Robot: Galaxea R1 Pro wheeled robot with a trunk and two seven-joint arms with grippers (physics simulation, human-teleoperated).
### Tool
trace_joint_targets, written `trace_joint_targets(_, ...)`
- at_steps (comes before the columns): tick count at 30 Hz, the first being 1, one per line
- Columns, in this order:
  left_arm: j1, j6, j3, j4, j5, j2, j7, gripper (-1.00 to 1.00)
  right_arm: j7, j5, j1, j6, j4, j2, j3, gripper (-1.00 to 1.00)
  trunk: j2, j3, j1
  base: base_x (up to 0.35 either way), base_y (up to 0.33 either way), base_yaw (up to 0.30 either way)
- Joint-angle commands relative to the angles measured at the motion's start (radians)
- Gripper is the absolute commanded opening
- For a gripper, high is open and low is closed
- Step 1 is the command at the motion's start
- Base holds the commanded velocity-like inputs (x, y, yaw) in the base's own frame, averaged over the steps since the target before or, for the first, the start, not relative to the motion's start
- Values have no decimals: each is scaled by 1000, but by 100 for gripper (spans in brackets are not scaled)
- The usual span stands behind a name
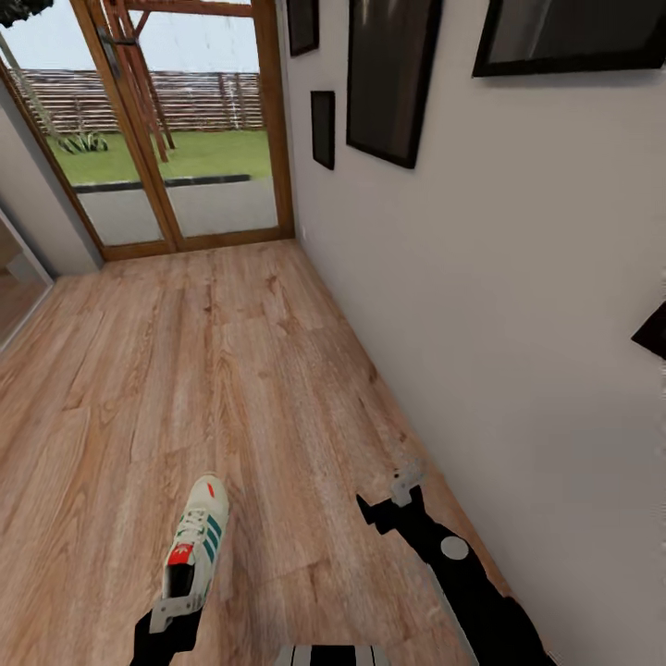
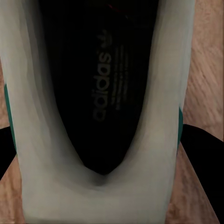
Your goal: Pick up the two gym shoes and the two sandals from the corridor floor and place them onto the hallstand (shoe rack) in the corridor, making sure they are on the rack and not on the floor. Arrange them so the two gym shoes are next to each other and the two sandals are next to each other.
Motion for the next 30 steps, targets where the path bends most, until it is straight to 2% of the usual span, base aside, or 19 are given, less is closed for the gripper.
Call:
trace_joint_targets(1, 4, -3, 5, 0, 9, 0, -8, -100, 5, 10, 4, -20, 25, -2, -1, 100, 7, 4, -4, 0, 0, -107)
trace_joint_targets(2, 8, -4, 10, -1, 9, 0, -8, -100, 5, 11, 8, -44, 50, -4, -2, 100, 14, 9, -8, 0, 0, -107)
trace_joint_targets(5, 22, -20, 36, -1, 6, 1, -10, -100, 5, 11, 22, -185, 204, -17, -3, 100, 35, 23, -19, 0, 0, -108)
trace_joint_targets(6, 28, -39, 42, 1, 4, 1, -10, -100, 3, 11, 26, -278, 322, -34, -3, 100, 42, 28, -23, 0, 0, -109)
trace_joint_targets(8, 37, -47, 44, 1, 4, 0, -10, -100, 1, 10, 28, -347, 409, -44, -7, 100, 56, 37, -31, 0, 0, -109)
trace_joint_targets(9, 52, -56, 46, 1, 2, -1, -11, -100, -59, 10, 30, -531, 592, -54, -58, 100, 63, 42, -35, 0, 0, -116)
trace_joint_targets(13, 56, -67, 46, 2, 2, -1, -11, -100, -108, 10, 30, -631, 713, -55, -84, 100, 91, 60, -50, 0, 0, -117)
trace_joint_targets(15, 58, -71, 46, 3, 2, -1, -11, -100, -114, 10, 30, -662, 744, -55, -86, 100, 105, 70, -58, 0, 0, -118)
trace_joint_targets(16, 62, -75, 47, 1, 3, -1, -11, -100, -118, 11, 30, -706, 773, -55, -88, 100, 105, 71, -58, 0, 0, -118)
trace_joint_targets(24, 65, -77, 48, 0, 3, -1, -11, -100, -118, 11, 30, -722, 783, -50, -88, 100, 105, 84, -58, 0, 13, -100)
trace_joint_targets(30, 69, -78, 49, -3, 6, -1, -11, -100, -119, 11, 30, -723, 784, -51, -89, 100, 105, 92, -58, 0, 226, -62)
